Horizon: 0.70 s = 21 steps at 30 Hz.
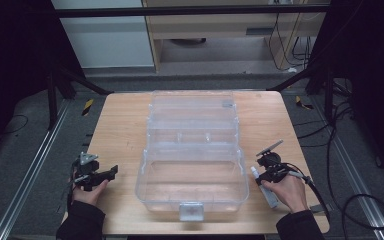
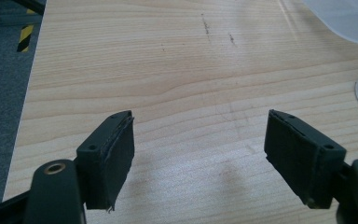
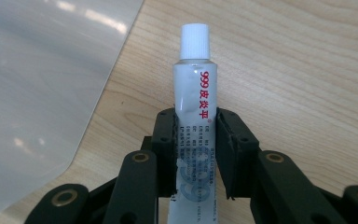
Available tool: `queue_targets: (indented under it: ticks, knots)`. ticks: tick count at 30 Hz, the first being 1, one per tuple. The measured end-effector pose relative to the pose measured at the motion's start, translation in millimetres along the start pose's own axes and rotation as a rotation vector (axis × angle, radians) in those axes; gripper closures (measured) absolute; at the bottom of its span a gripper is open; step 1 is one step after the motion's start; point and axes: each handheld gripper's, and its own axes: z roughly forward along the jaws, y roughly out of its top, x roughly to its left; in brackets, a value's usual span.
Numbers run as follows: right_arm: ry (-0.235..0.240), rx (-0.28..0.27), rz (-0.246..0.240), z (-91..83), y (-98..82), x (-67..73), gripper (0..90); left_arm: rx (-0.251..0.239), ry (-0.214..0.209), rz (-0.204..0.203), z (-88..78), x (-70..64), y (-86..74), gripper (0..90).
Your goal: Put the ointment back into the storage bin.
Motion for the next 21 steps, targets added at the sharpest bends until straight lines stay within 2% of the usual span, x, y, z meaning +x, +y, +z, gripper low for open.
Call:
queue_targets:
  ticks: [2,4,5,7,10,13,16,17,21]
  knots:
    - [0.004,-0.011,0.001,-2.9,-0.8,-1.0,69.9,0.0,0.0,0.0,0.1,-0.1,-0.1,23.7]
    - [0.012,-0.07,0.005,-12.8,-3.0,-5.7,69.9,0.002,0.001,0.002,0.2,-0.4,0.0,23.8]
    - [0.012,-0.07,0.005,-12.8,-3.0,-5.7,69.9,0.002,0.001,0.002,0.2,-0.4,0.0,23.8]
    - [0.01,-0.118,0.014,-20.9,-4.3,-9.3,69.9,0.0,0.0,0.001,0.3,-0.4,0.2,23.9]
    - [0.015,-0.145,0.025,-26.0,-5.1,-10.8,69.9,0.001,0.0,0.001,1.0,-0.5,0.4,24.0]
    - [0.018,-0.209,0.016,-36.3,-6.6,-12.9,70.0,0.004,-0.002,0.003,0.9,-0.4,0.1,24.1]
    - [0.016,-0.239,0.011,-41.7,-7.2,-12.9,70.0,0.002,-0.005,0.004,0.4,-0.6,0.1,24.1]
    - [0.018,-0.271,0.005,-48.2,-7.8,-13.2,70.0,0.002,-0.005,0.004,0.3,-0.8,0.1,24.1]
    - [0.023,-0.308,-0.005,-58.3,-7.8,-13.1,69.9,0.003,-0.007,0.005,1.0,-1.6,0.3,24.1]
